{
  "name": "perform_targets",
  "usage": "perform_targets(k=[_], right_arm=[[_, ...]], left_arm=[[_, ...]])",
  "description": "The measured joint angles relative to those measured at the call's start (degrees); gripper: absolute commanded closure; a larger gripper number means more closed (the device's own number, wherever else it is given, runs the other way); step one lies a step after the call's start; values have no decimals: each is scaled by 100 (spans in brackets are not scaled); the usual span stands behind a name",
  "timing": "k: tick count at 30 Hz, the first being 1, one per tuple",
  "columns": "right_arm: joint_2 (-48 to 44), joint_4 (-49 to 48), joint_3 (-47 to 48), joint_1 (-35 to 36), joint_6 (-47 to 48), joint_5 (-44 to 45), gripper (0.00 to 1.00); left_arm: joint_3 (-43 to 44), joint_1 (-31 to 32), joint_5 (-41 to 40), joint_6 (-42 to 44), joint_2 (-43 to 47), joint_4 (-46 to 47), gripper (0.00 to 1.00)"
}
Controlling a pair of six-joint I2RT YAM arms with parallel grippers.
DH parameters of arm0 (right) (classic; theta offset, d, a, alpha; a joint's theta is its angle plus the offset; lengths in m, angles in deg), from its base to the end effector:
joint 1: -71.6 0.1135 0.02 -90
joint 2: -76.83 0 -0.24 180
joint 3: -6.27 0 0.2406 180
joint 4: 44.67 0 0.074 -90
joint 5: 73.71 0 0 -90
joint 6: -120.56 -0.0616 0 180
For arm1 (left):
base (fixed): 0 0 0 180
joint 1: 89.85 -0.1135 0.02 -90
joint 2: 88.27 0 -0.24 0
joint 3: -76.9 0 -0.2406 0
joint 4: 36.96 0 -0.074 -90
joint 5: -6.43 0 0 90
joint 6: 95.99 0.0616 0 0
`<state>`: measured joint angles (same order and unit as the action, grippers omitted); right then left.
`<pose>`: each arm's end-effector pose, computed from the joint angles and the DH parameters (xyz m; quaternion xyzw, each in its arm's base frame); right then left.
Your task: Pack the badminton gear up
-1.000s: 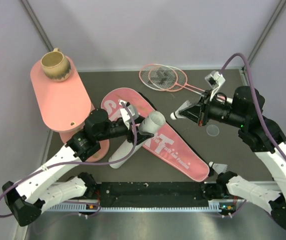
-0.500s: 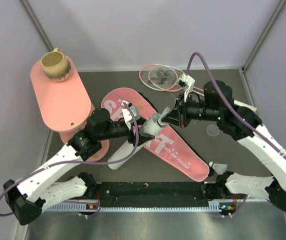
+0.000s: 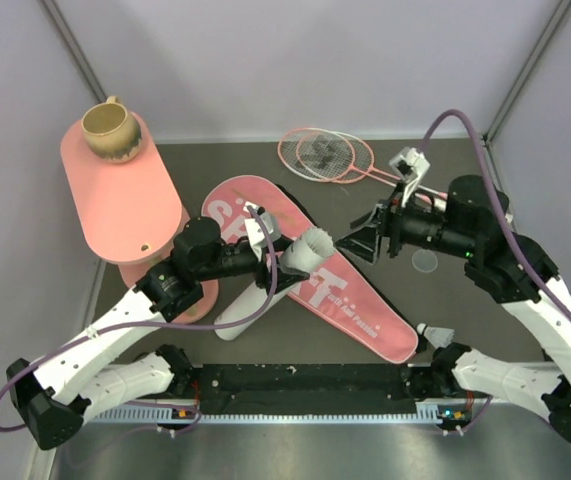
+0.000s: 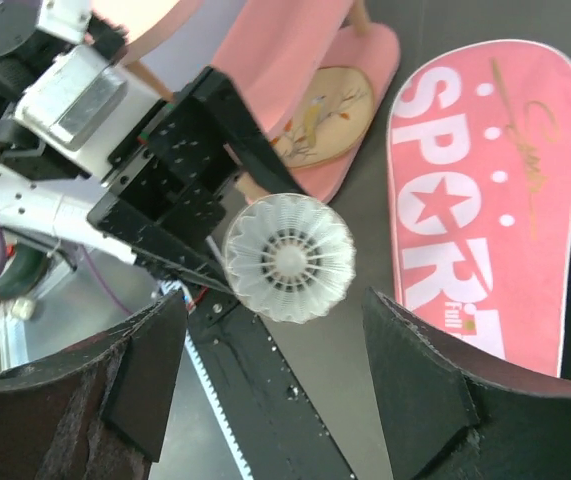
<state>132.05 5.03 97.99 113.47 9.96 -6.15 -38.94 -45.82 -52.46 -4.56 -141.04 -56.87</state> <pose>0.1362 0.1537 0.4238 -0.2607 0.7332 0.4463 0.4419 0.1476 -0.1869 0.3333 0.4435 0.6056 -0.4177 0.5120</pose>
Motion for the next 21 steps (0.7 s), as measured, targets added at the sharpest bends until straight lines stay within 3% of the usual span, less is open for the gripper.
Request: perform_targets(k=[8, 15, 21], right_arm=[[184, 24, -262, -636, -175, -205, 31], [1180, -13, -271, -66, -212, -278, 33], [1346, -264, -535, 109, -378, -173, 30]], left_arm=[[0, 44, 37, 0, 2, -26, 97], [0, 90, 83, 2, 2, -37, 97], [0, 103, 98, 20, 2, -170, 97]])
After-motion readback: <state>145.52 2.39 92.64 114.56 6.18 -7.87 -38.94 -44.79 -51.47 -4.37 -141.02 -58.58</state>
